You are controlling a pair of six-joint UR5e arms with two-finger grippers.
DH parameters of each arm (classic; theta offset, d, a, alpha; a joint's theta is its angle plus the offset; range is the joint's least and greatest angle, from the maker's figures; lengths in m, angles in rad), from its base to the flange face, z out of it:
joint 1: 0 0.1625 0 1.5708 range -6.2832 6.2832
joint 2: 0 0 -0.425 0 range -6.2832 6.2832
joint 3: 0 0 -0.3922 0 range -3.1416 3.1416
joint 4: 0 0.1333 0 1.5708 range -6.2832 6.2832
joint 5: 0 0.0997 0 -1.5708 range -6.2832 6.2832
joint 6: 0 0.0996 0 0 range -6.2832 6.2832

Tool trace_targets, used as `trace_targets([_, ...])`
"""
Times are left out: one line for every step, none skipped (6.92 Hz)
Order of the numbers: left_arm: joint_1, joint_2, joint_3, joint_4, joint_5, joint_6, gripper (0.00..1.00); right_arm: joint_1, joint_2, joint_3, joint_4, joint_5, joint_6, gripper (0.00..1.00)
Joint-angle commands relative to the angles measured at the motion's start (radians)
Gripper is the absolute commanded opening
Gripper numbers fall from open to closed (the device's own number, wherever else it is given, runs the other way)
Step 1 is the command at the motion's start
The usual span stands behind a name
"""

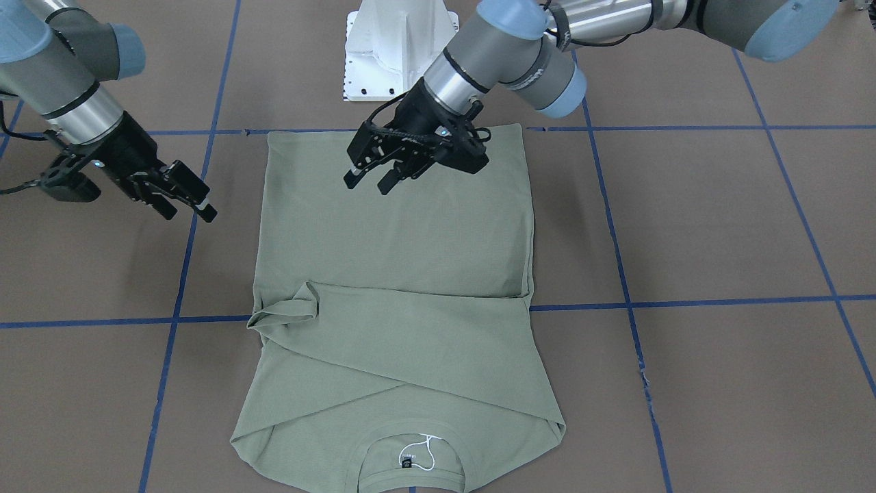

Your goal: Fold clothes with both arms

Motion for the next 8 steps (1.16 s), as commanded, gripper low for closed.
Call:
trace_targets([-0.009,0.200,-0.220,0.095,-0.026,0.072,0.70,-0.247,-0.039,0.078,-0.009,-0.255,0.189,0.99])
trace_targets([-0.009,0.232,-0.228,0.095,-0.030,0.117,0.71,-0.373,-0.068,0.092,-0.023,-0.407,0.217,0.99])
trace_targets([-0.020,0.243,-0.227,0.095,-0.030,0.144,0.70,-0.456,-0.070,0.112,-0.108,-0.501,0.263,0.98])
trace_targets([-0.019,0.247,-0.218,0.095,-0.030,0.144,0.71,-0.525,-0.070,0.125,-0.166,-0.579,0.316,0.98])
trace_targets([-0.017,0.245,-0.215,0.093,-0.030,0.144,0.71,-0.577,-0.079,0.123,-0.179,-0.621,0.356,0.95])
trace_targets([-0.017,0.245,-0.215,0.092,-0.029,0.144,0.71,-0.596,-0.098,0.125,-0.179,-0.629,0.381,0.92])
trace_targets([-0.019,0.245,-0.207,0.086,-0.029,0.144,0.71,-0.605,-0.112,0.123,-0.179,-0.629,0.381,0.90])
trace_targets([-0.019,0.242,-0.207,0.084,-0.029,0.144,0.71,-0.609,-0.131,0.126,-0.179,-0.629,0.390,0.89])
